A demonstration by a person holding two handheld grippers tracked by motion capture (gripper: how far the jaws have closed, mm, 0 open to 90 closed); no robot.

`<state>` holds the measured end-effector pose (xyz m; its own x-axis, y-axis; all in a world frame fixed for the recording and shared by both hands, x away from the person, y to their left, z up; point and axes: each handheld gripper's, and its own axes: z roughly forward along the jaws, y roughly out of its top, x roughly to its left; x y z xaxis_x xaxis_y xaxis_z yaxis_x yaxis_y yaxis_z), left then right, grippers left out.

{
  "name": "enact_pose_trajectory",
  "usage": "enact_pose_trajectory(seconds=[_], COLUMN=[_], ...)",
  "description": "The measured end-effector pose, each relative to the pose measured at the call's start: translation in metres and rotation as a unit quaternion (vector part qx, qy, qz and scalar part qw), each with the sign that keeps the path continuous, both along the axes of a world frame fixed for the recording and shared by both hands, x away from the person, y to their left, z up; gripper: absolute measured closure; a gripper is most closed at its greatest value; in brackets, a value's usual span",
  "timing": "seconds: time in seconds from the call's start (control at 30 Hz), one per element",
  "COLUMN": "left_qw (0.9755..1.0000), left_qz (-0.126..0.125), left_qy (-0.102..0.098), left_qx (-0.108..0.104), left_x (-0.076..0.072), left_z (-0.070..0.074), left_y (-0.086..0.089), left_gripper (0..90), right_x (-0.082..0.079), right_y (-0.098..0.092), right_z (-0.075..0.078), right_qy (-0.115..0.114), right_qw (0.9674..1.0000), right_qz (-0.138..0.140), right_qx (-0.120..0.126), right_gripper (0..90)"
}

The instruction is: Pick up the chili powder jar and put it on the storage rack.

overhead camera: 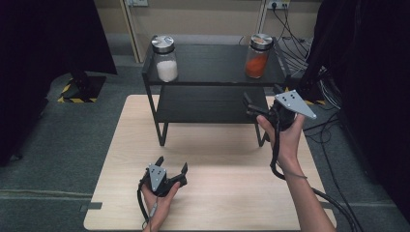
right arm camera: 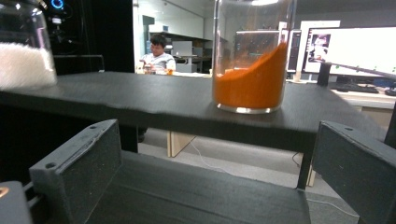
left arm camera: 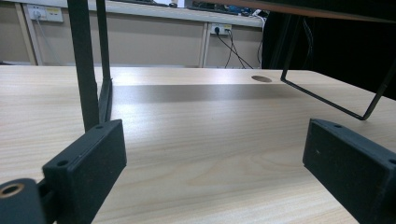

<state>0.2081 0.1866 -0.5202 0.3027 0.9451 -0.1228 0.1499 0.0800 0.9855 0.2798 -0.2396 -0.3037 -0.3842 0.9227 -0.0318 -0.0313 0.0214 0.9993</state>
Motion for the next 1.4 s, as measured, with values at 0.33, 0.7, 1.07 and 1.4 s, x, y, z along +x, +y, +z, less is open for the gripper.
enact_pose_trajectory(seconds=[0.33, 0.7, 1.07, 1.4], left_qw=[1.0000, 1.0000, 1.0000, 1.0000], left_qz=[-0.001, -0.001, -0.001, 0.000], left_qy=[0.000, 0.000, -0.001, -0.002], left_qx=[0.001, 0.001, 0.000, 0.001], left_x=[0.000, 0.000, -0.001, -0.001], left_z=[0.000, 0.000, 0.000, -0.001], left_y=[0.000, -0.001, -0.001, -0.001], left_gripper=[5.5, 5.4, 5.5, 5.6], right_x=[-0.006, -0.018, -0.022, -0.024], right_y=[-0.017, -0.026, -0.032, -0.038], right_z=[-0.029, -0.054, -0.082, -0.107], right_qy=[0.002, 0.005, 0.015, 0.041], right_qw=[0.9991, 0.9991, 0.9989, 0.9978], right_qz=[0.043, 0.041, 0.039, 0.045], right_qx=[-0.002, -0.012, -0.021, -0.025], right_gripper=[1.9, 1.9, 2.0, 3.0])
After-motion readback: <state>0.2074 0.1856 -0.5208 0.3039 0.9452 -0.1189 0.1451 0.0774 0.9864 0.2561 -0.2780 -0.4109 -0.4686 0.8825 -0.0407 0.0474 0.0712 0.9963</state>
